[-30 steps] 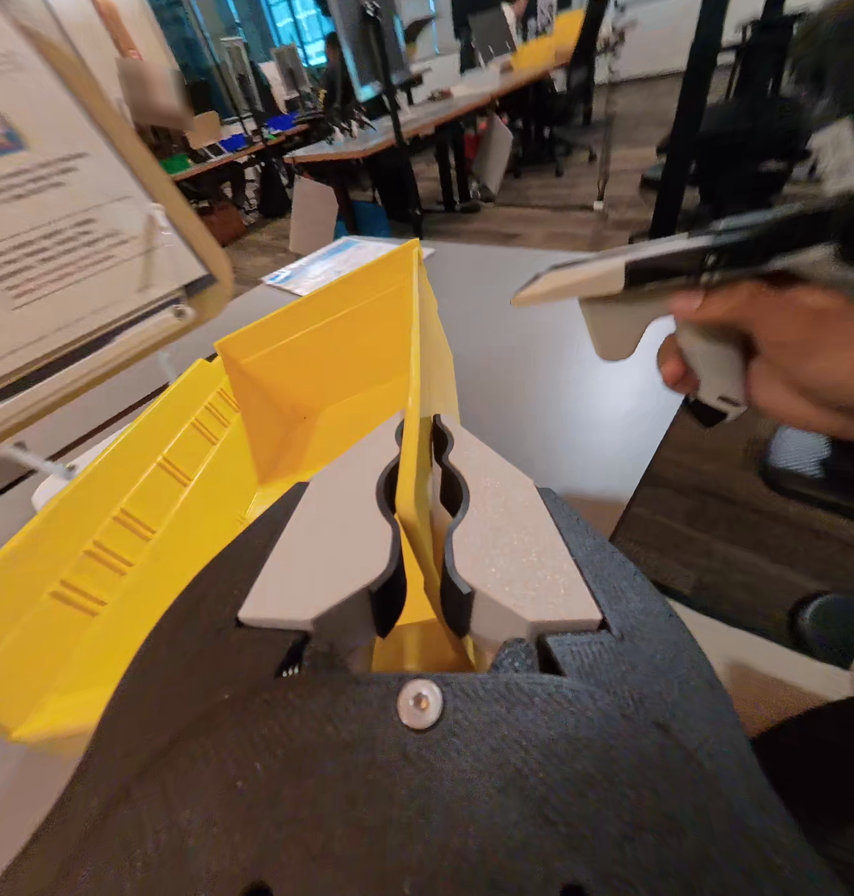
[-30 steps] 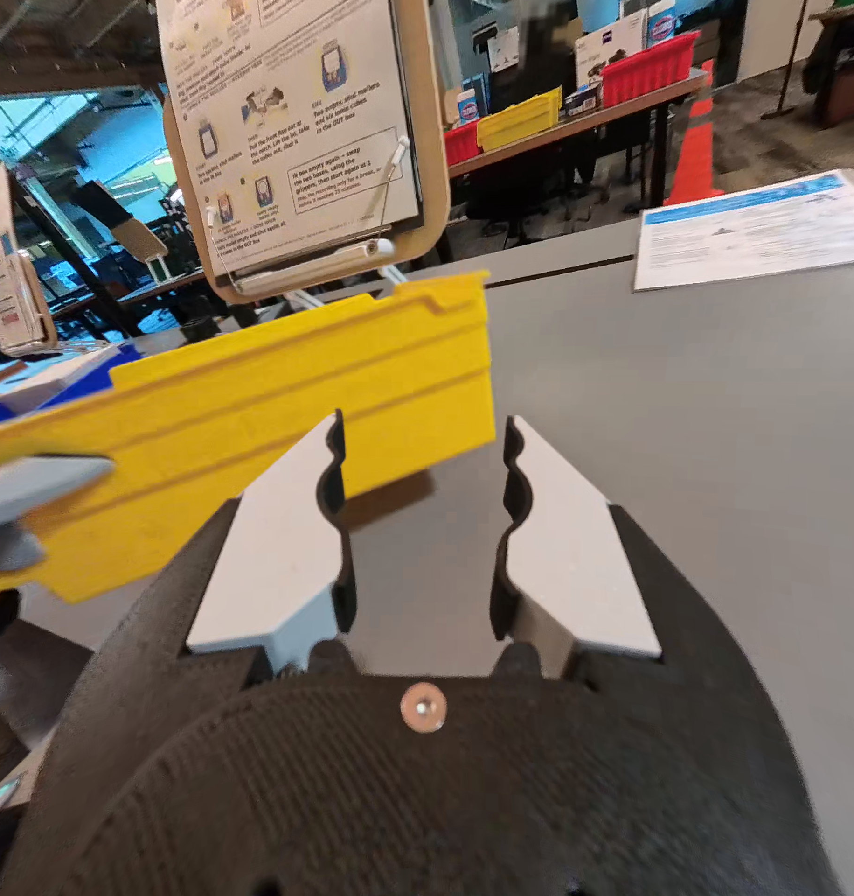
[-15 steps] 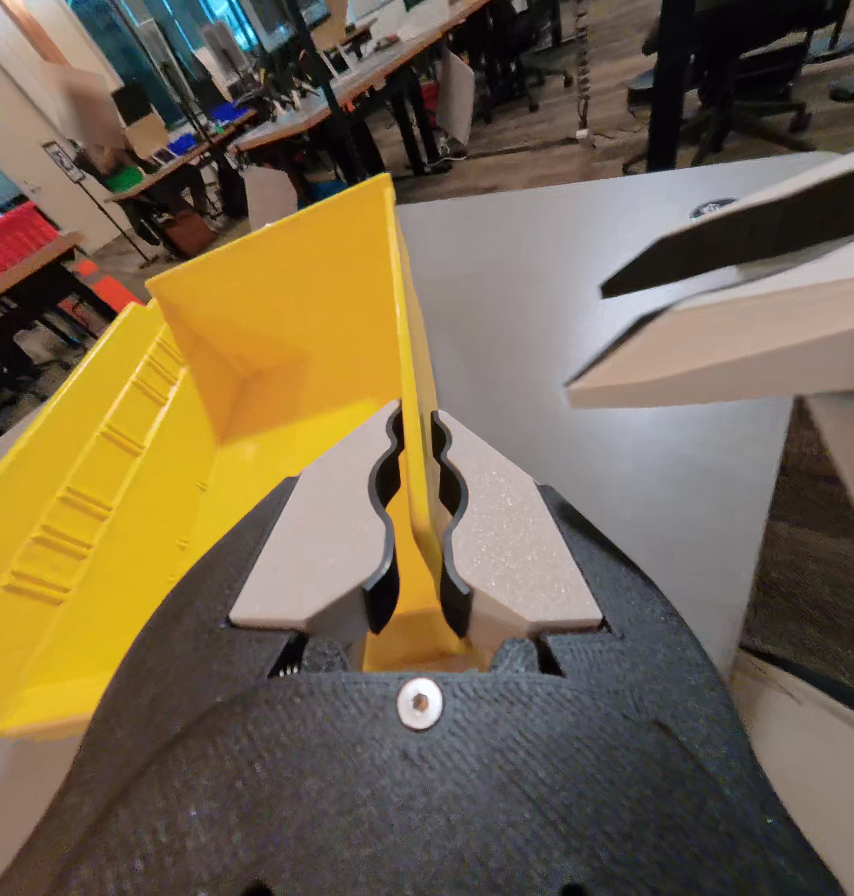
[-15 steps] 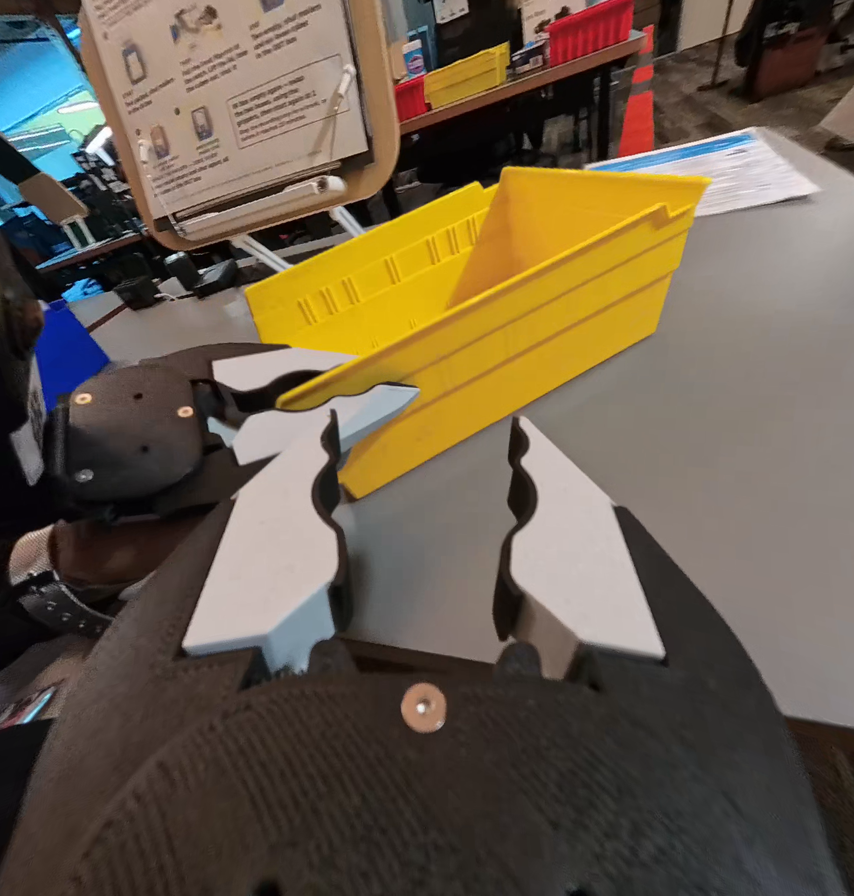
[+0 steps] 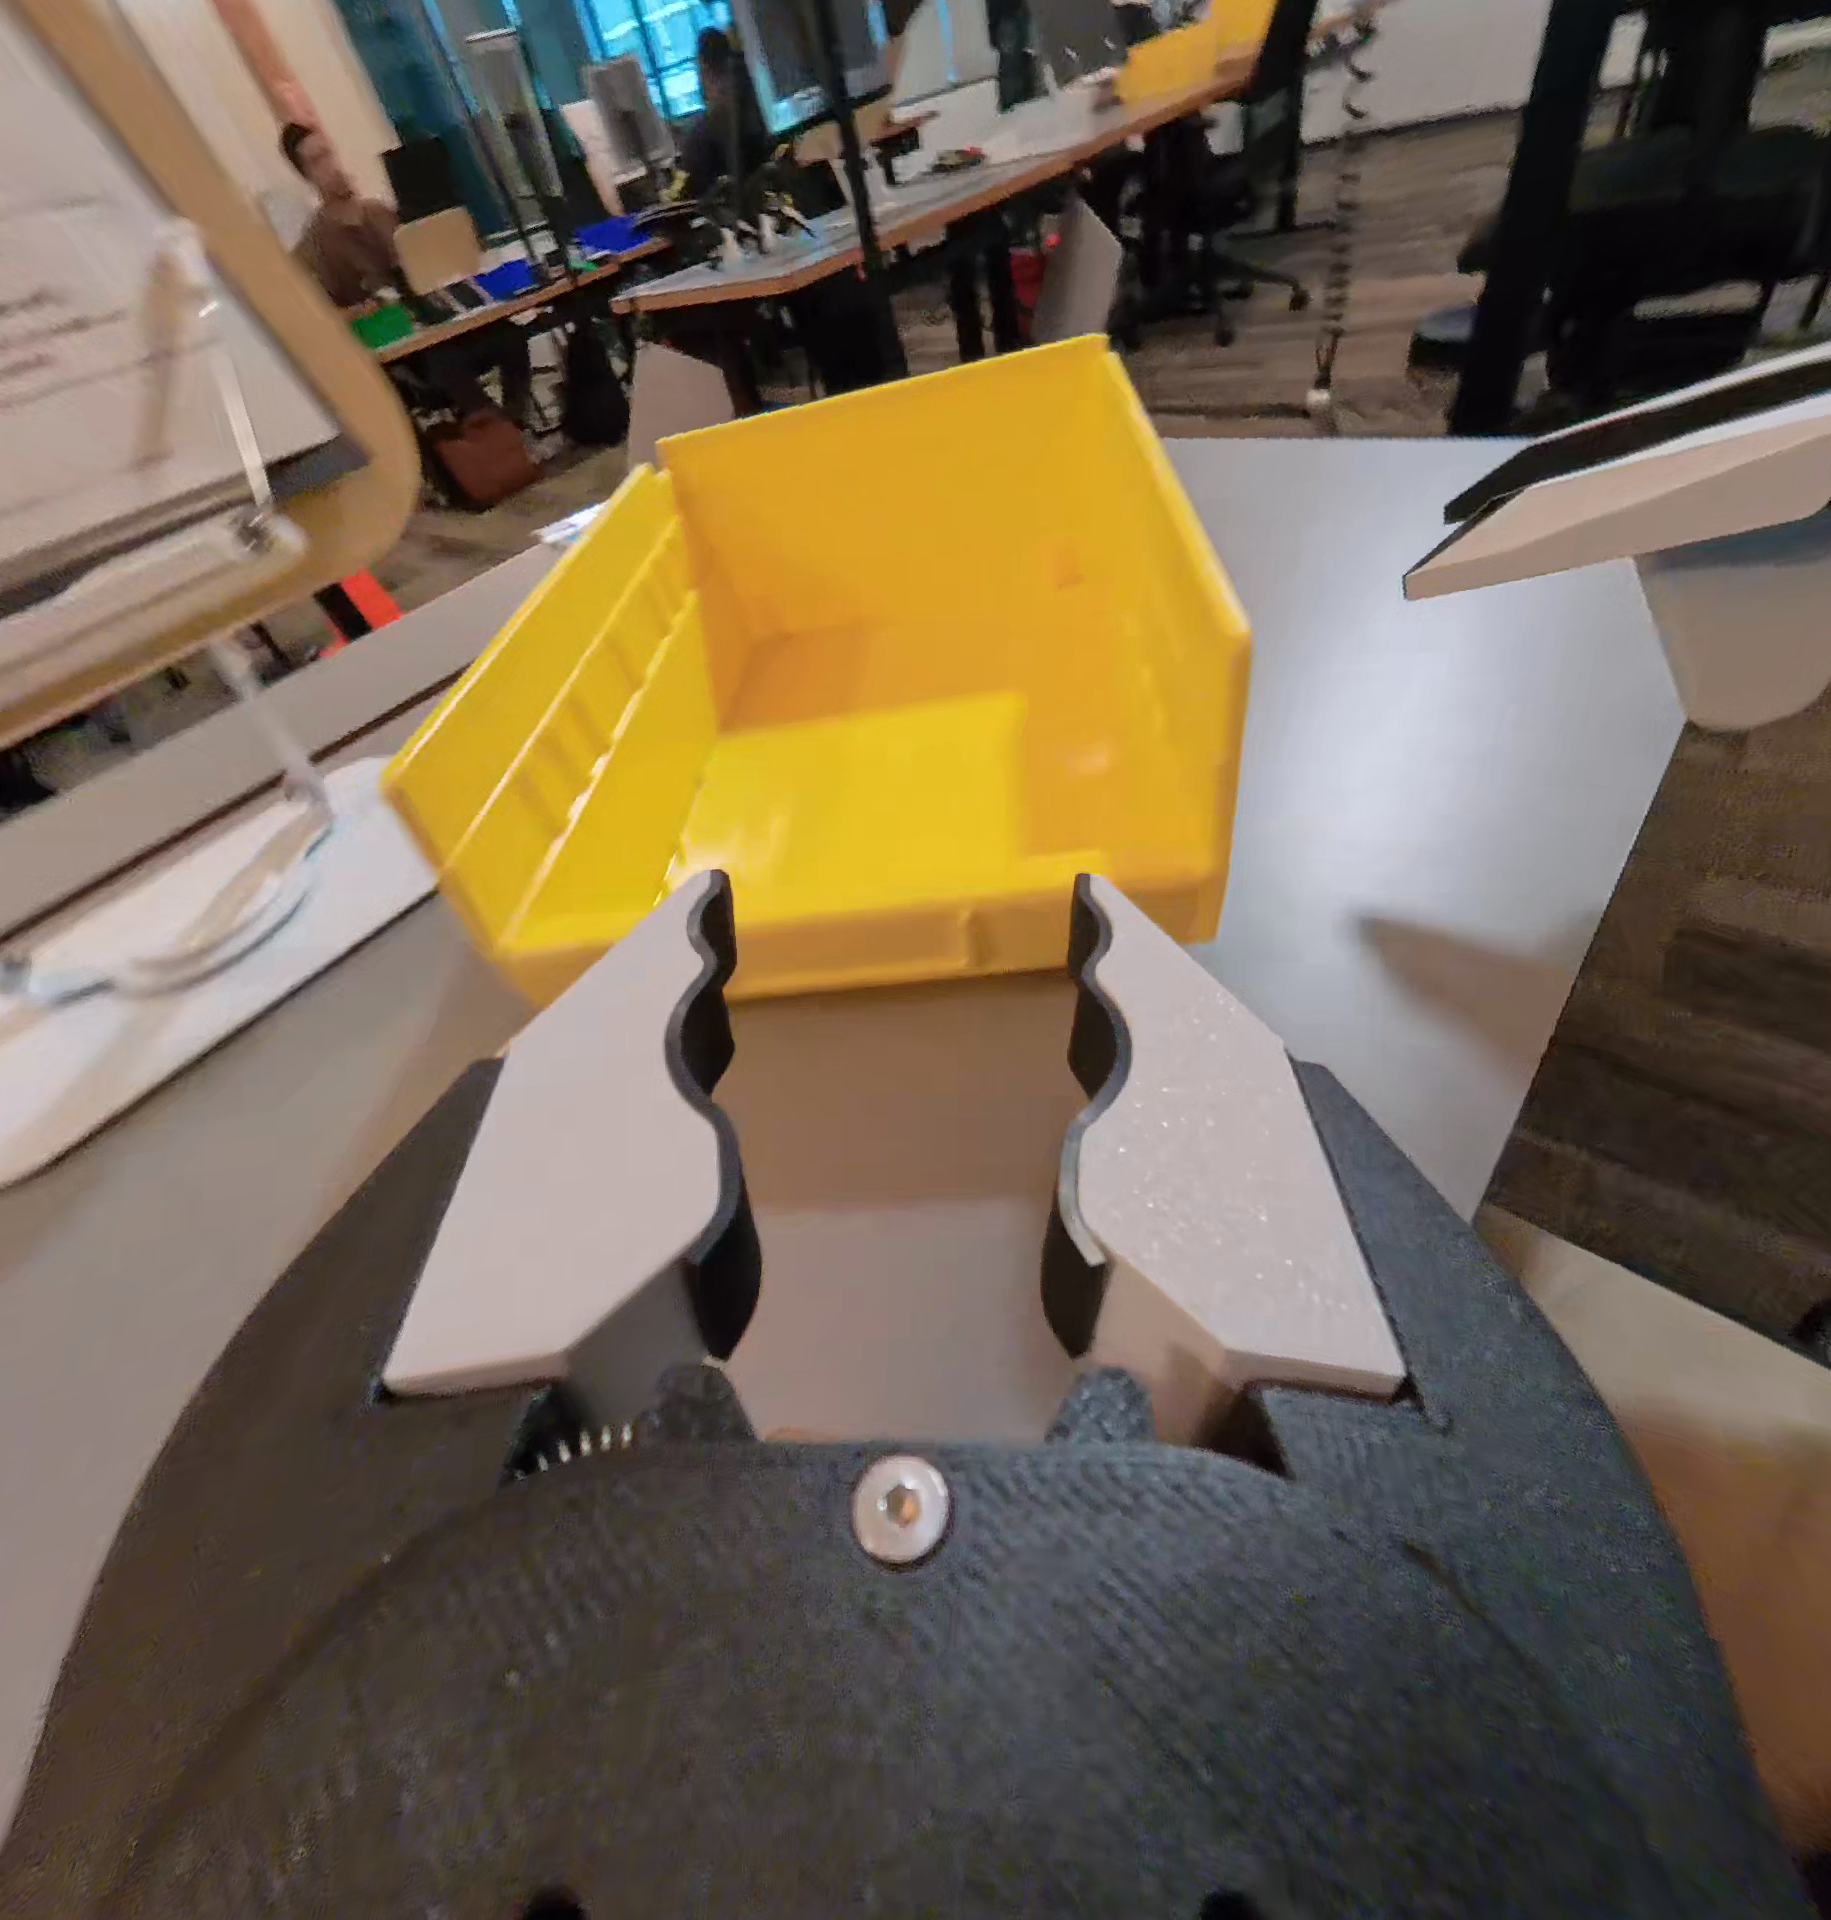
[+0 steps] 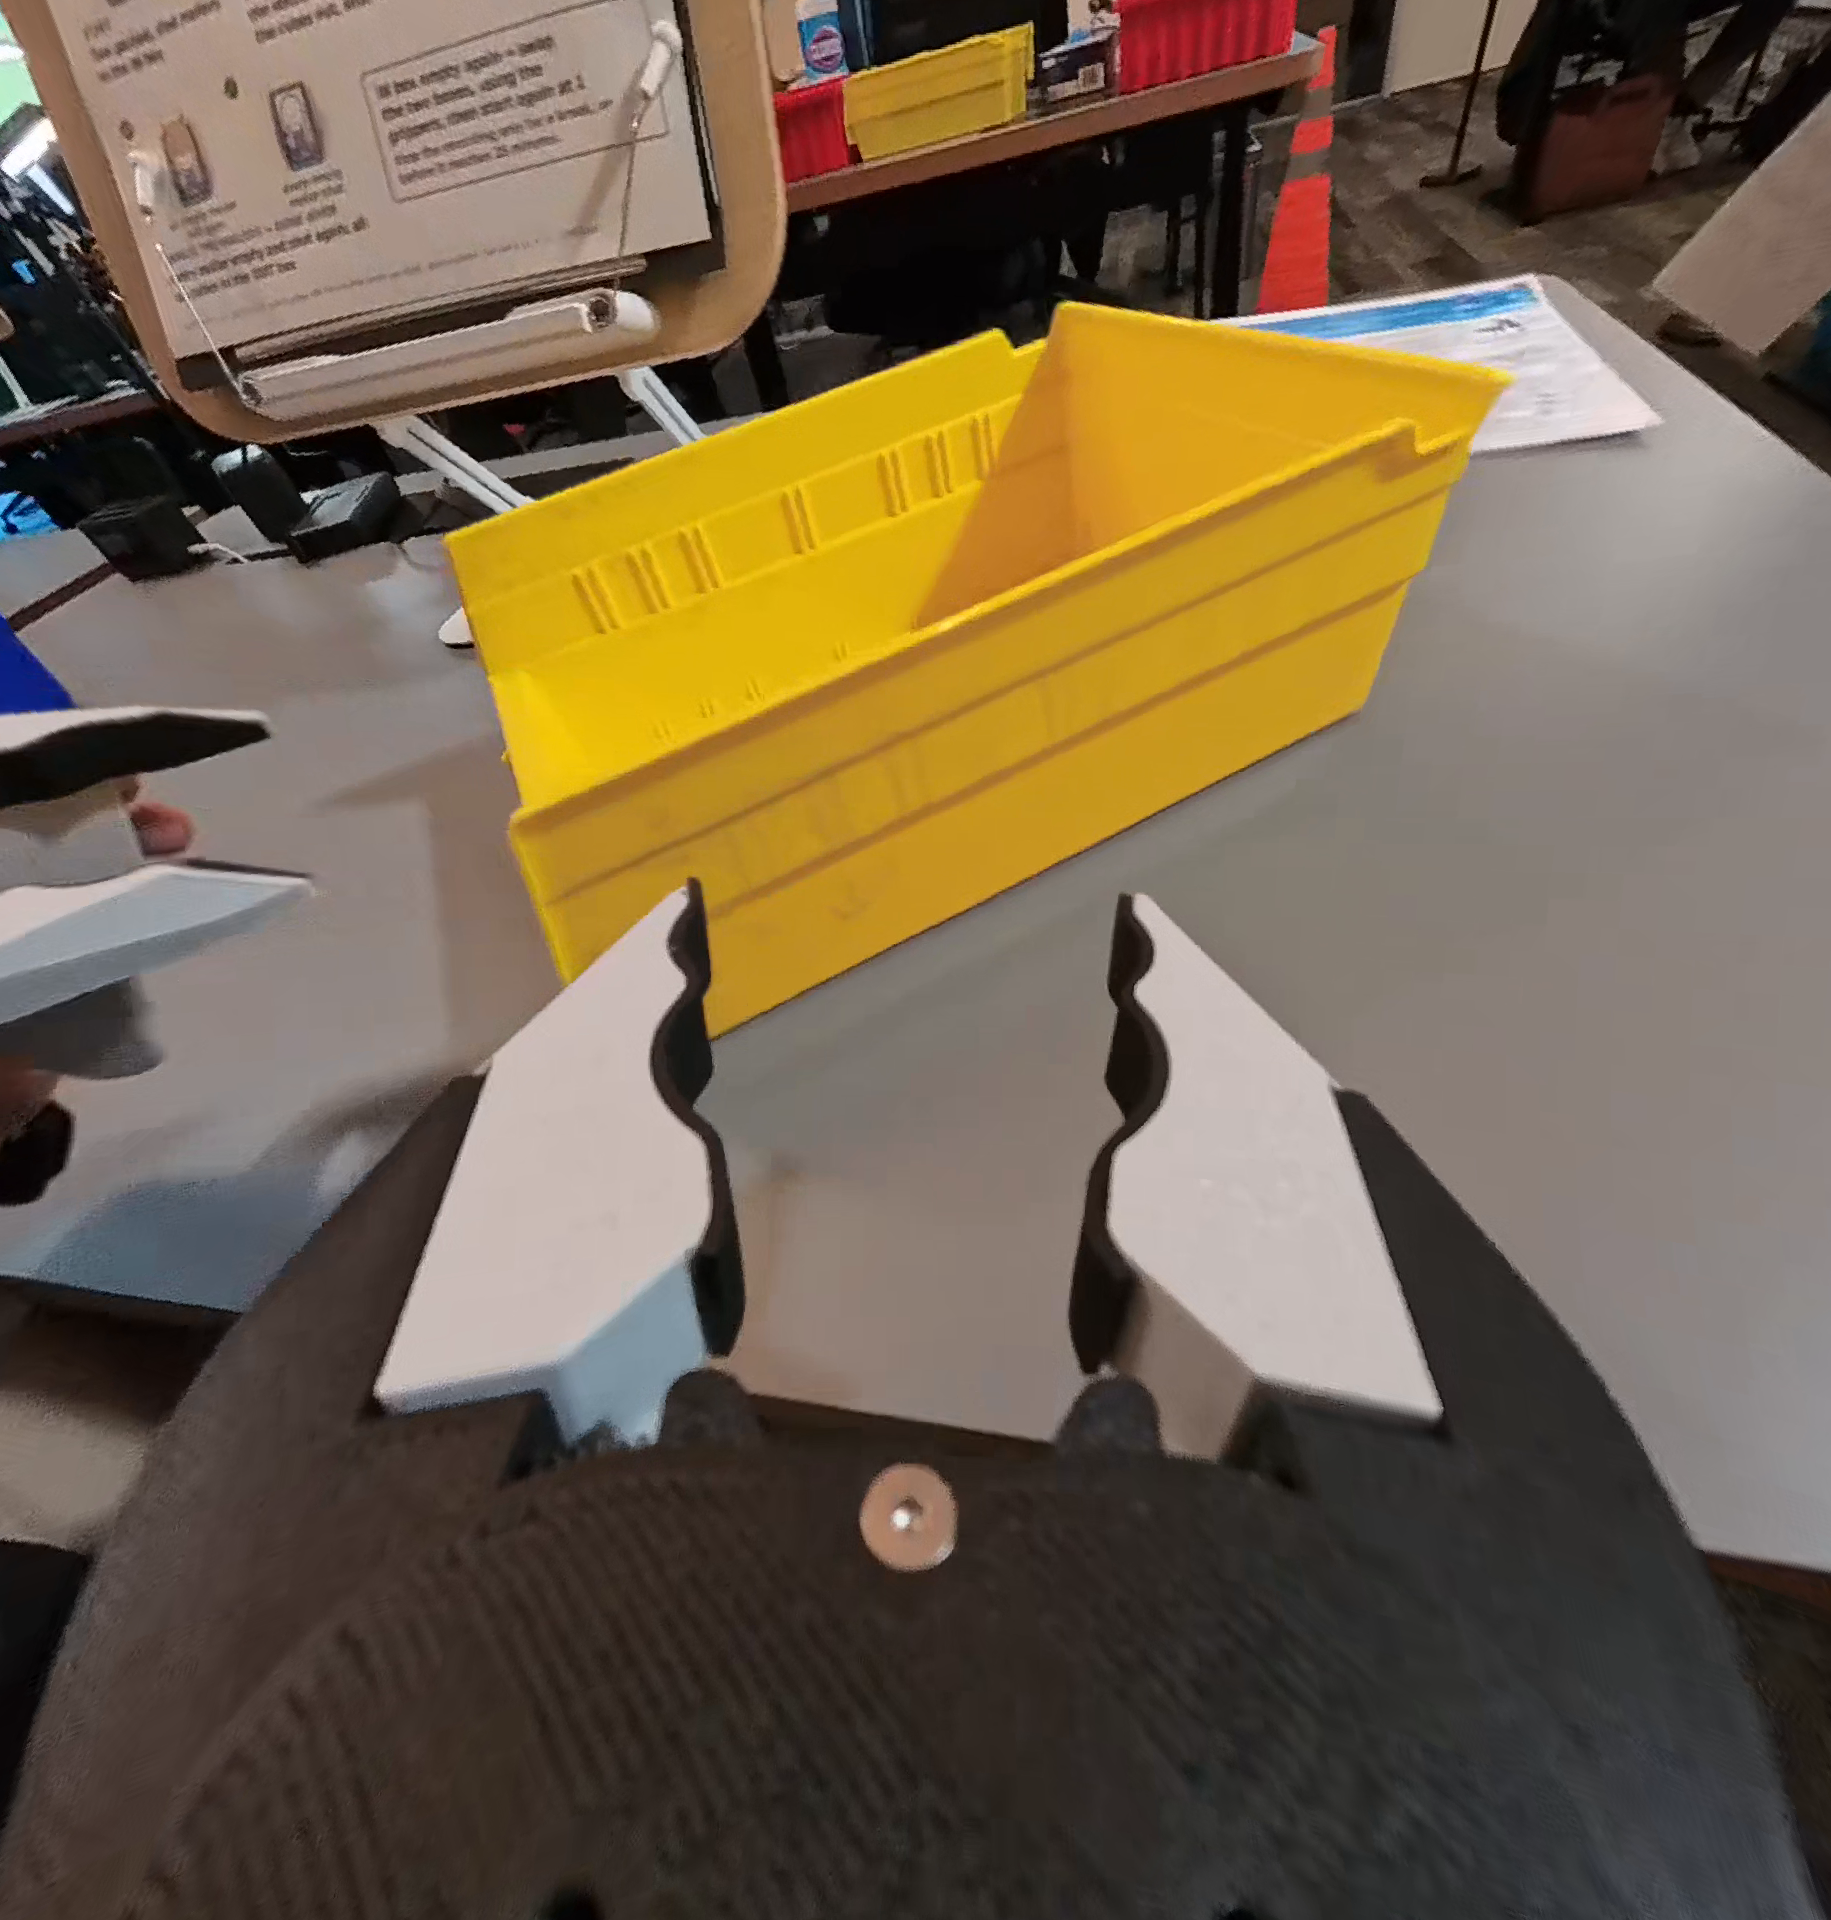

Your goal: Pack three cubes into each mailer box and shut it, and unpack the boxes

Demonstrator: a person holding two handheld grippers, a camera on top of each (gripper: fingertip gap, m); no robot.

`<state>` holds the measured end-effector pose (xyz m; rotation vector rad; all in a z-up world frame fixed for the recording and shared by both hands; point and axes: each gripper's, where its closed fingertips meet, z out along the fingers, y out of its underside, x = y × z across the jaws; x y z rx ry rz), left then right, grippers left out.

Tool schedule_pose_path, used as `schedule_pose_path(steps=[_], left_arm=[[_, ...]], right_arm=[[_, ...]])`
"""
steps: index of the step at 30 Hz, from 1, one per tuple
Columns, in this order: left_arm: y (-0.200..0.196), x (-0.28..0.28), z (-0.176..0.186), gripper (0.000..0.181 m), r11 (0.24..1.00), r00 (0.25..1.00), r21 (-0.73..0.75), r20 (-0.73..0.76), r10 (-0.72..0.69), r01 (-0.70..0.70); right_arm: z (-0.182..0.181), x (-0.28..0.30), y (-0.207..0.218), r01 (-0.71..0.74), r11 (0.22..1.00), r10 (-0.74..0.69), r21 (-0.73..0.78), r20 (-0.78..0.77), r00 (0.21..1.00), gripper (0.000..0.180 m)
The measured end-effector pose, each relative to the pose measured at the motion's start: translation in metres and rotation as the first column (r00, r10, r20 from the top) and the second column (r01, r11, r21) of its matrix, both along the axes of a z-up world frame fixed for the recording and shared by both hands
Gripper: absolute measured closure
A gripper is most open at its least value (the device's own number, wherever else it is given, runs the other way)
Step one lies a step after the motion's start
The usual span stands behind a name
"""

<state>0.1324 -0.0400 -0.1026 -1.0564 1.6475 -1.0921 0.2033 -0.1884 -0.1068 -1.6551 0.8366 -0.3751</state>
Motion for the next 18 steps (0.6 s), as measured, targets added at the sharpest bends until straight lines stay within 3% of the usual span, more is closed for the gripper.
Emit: schedule_pose_path(steps=[4, 10, 14, 16, 18], left_arm=[[0.029, -0.022, -0.004, 0.118, 0.989, 0.997, -0.127, -0.026, 0.071, -0.073], [0.034, -0.023, 0.005, 0.118, 0.985, 0.997, -0.151, -0.009, 0.083, -0.083], [0.037, -0.028, -0.002, 0.119, 0.978, 0.995, -0.182, -0.038, 0.093, -0.099], [0.041, -0.029, 0.001, 0.119, 0.972, 0.995, -0.211, -0.049, 0.092, -0.101], [0.050, -0.031, 0.002, 0.119, 0.964, 0.993, -0.241, -0.052, 0.107, -0.117]], right_arm=[[0.002, -0.006, 0.016, -0.019, 1.000, 0.020, -0.013, 0.015, 1.000, 0.101], [0.005, -0.025, 0.030, -0.084, 0.995, 0.087, -0.049, 0.051, 0.995, 0.093], [0.011, -0.037, 0.054, -0.144, 0.985, 0.147, 0.099, -0.019, 0.989, 0.086], [-0.004, -0.036, 0.063, -0.097, 0.993, 0.103, 0.072, -0.093, 0.990, 0.103], [-0.001, -0.026, 0.072, -0.052, 0.996, 0.057, 0.074, -0.069, 0.996, 0.095]])
